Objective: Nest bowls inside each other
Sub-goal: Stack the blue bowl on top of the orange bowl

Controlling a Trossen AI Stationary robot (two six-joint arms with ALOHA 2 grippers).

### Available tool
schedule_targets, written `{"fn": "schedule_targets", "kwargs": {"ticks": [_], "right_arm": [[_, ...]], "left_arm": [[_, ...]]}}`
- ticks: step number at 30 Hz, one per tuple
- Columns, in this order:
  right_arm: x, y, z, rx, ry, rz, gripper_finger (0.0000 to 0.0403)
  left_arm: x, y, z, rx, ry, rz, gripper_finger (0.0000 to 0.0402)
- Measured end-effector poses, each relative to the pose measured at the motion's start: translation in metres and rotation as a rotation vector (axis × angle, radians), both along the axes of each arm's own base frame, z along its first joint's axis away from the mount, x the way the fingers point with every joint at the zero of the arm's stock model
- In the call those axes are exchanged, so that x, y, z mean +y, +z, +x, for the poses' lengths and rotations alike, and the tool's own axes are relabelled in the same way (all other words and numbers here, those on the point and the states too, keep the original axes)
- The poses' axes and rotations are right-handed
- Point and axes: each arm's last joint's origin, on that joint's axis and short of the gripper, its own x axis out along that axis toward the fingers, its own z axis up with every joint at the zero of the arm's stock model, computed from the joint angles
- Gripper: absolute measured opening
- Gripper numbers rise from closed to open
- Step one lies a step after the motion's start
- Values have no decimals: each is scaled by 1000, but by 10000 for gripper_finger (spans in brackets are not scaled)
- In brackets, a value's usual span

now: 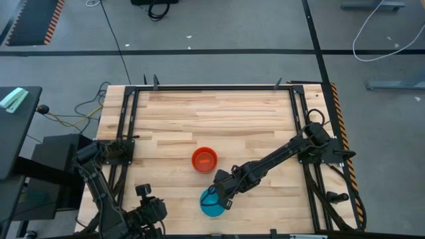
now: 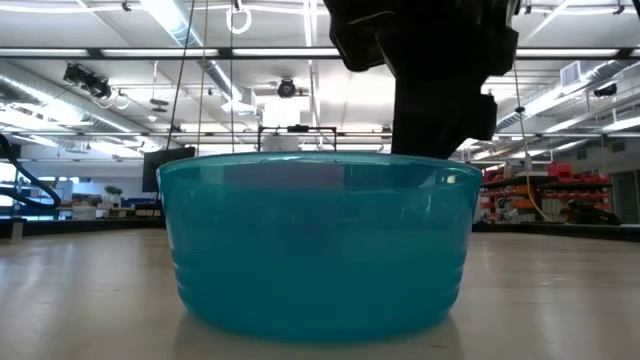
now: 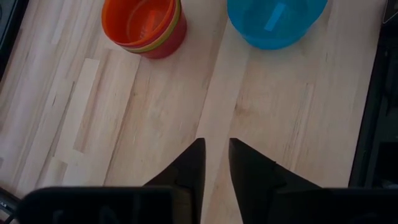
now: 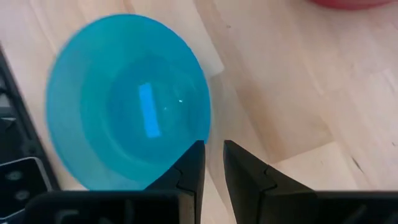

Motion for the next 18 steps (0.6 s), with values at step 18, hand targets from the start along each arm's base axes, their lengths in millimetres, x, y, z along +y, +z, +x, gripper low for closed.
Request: {"fn": "schedule_targets", "kwargs": {"ticks": [18], "right_arm": [[8, 1, -3, -4, 13, 27, 66]], "left_arm": [[0, 0, 0, 1, -2, 1, 79]]}}
